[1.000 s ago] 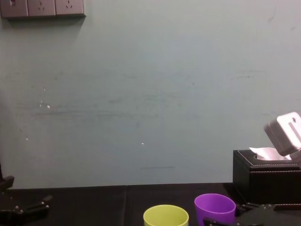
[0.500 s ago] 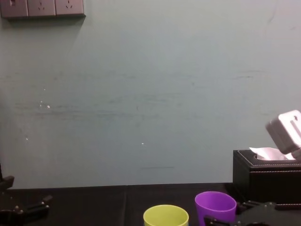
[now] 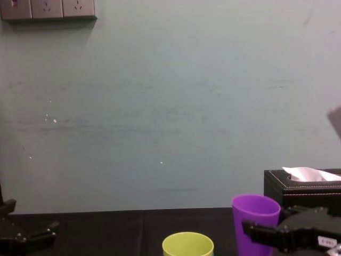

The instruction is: Stack the three plastic cups sequentially using one hand.

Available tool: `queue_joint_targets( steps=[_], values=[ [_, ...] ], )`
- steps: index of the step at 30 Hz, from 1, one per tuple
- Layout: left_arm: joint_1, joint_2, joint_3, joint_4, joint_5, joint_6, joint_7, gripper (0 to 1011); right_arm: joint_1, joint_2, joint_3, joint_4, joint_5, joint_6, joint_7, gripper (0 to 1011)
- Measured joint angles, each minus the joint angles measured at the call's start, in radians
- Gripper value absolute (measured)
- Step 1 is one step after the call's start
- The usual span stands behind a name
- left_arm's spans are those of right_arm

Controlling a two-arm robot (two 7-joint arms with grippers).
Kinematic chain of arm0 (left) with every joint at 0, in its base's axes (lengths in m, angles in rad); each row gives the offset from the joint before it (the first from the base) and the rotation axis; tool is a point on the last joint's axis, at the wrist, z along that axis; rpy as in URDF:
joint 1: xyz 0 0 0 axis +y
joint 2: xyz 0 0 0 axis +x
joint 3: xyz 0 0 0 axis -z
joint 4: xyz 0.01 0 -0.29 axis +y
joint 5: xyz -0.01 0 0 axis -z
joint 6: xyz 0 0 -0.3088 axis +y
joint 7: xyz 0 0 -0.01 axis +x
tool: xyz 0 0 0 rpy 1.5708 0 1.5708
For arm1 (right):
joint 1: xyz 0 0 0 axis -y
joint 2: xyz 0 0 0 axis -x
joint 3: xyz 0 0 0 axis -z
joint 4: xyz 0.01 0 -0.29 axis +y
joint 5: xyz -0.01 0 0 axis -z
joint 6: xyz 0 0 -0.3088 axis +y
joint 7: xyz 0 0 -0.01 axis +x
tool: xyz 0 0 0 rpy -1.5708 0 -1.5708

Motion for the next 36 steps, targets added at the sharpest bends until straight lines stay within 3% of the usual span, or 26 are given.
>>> queue_joint_targets(
  steps=[14,36],
  values=[
    [0.0,0.0,0.0,0.0,0.0,0.0,0.0,1010,-0.02,0.056,0.009,-0.123,0.04,0.046,0.02,705],
    [0.0,0.0,0.0,0.0,0.0,0.0,0.0,1010,-0.01,0.073,-0.046,-0.236,0.065,0.095,0.03,705]
  ],
)
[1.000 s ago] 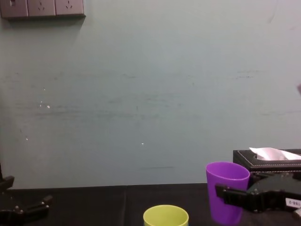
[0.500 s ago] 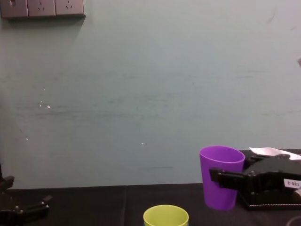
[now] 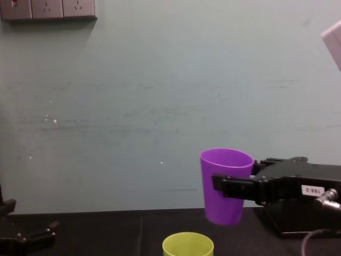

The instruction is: Stack the three plastic cups sequentially using one hand.

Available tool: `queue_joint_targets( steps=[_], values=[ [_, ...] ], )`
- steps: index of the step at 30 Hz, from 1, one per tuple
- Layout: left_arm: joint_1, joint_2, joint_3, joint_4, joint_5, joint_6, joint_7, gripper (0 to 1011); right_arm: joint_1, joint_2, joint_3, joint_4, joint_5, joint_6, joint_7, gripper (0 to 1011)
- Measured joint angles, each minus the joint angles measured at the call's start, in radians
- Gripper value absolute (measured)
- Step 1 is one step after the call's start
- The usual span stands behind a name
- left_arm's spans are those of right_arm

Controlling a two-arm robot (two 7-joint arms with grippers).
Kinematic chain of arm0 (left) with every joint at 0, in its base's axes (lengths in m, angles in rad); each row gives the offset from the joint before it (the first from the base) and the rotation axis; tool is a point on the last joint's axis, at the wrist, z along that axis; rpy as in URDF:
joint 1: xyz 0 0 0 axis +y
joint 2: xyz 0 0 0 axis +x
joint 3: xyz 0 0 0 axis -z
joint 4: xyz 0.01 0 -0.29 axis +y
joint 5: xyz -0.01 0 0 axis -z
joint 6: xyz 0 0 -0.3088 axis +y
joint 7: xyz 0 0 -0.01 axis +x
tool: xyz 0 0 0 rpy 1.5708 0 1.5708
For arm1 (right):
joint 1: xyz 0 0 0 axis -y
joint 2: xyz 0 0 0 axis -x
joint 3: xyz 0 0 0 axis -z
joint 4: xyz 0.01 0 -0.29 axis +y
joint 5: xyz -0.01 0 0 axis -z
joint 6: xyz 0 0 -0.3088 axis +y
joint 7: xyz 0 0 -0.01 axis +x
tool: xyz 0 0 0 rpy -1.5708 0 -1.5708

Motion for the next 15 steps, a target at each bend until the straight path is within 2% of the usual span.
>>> queue_joint_targets(
  steps=[15],
  values=[
    [0.0,0.0,0.0,0.0,0.0,0.0,0.0,1010,0.004,-0.004,-0.056,-0.029,0.004,0.008,0.003,705]
  ],
)
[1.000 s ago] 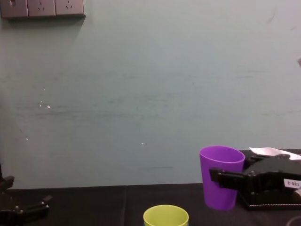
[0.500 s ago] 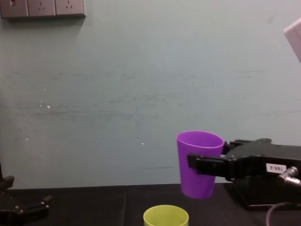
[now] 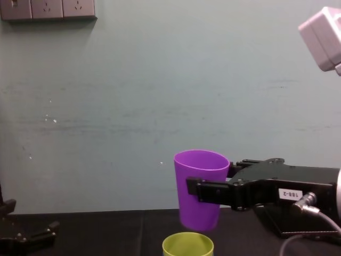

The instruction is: Stack the three plastic cups sequentially using one hand.

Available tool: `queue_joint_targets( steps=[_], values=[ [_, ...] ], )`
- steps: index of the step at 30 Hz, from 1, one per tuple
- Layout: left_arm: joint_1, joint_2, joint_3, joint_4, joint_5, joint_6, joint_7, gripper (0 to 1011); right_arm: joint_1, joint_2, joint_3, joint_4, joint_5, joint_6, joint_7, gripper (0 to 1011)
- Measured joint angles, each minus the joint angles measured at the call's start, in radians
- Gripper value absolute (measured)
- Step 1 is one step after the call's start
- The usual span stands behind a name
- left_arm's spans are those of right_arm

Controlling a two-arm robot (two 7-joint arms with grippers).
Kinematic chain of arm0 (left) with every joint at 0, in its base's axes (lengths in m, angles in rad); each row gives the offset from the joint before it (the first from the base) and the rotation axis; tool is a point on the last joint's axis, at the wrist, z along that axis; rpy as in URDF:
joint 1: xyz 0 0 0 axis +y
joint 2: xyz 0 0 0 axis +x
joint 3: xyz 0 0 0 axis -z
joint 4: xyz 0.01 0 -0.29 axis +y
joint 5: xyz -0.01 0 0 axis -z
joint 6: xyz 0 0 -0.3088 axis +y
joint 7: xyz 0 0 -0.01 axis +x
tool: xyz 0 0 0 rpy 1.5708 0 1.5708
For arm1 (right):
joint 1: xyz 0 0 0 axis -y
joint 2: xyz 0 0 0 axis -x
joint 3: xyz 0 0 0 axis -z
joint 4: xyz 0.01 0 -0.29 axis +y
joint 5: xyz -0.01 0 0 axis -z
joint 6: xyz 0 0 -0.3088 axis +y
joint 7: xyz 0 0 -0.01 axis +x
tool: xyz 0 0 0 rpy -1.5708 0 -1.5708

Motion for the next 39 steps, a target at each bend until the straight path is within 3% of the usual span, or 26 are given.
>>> queue_joint_targets(
  steps=[39],
  values=[
    [0.0,0.0,0.0,0.0,0.0,0.0,0.0,1010,0.004,-0.013,-0.034,0.036,-0.008,-0.007,-0.007,705]
  ],
)
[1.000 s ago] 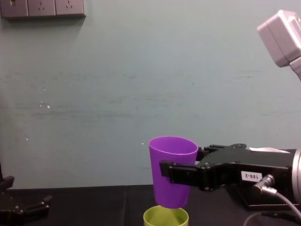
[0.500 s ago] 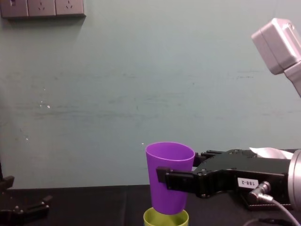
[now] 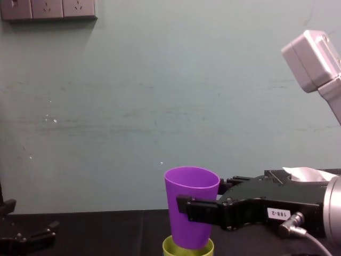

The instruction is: Stack the three plastic cups sequentially using one hand.

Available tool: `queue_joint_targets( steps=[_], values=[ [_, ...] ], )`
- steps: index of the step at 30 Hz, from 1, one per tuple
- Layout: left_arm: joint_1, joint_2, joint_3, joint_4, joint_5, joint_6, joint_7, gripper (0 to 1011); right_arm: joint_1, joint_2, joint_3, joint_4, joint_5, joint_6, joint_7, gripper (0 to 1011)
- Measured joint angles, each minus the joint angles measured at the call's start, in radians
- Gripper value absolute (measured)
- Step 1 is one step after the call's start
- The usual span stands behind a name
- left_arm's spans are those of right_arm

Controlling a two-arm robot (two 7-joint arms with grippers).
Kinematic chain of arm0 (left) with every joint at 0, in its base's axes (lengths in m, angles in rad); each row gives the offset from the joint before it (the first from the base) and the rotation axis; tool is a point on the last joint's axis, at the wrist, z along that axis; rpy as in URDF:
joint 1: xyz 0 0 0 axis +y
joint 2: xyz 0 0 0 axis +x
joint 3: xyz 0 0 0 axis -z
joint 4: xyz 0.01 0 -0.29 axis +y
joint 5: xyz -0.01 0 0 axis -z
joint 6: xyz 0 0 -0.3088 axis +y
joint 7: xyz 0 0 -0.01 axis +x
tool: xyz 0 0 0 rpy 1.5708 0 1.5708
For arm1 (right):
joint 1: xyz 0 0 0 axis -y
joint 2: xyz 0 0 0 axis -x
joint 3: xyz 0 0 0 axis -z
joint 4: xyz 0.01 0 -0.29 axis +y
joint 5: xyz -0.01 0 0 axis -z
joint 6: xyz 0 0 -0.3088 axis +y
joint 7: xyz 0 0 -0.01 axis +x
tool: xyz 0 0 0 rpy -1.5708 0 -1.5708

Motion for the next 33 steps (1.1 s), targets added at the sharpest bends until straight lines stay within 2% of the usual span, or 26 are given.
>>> queue_joint_targets(
  steps=[33],
  values=[
    [0.0,0.0,0.0,0.0,0.0,0.0,0.0,1010,0.008,-0.015,-0.006,0.03,-0.014,-0.007,-0.001,705]
  ],
)
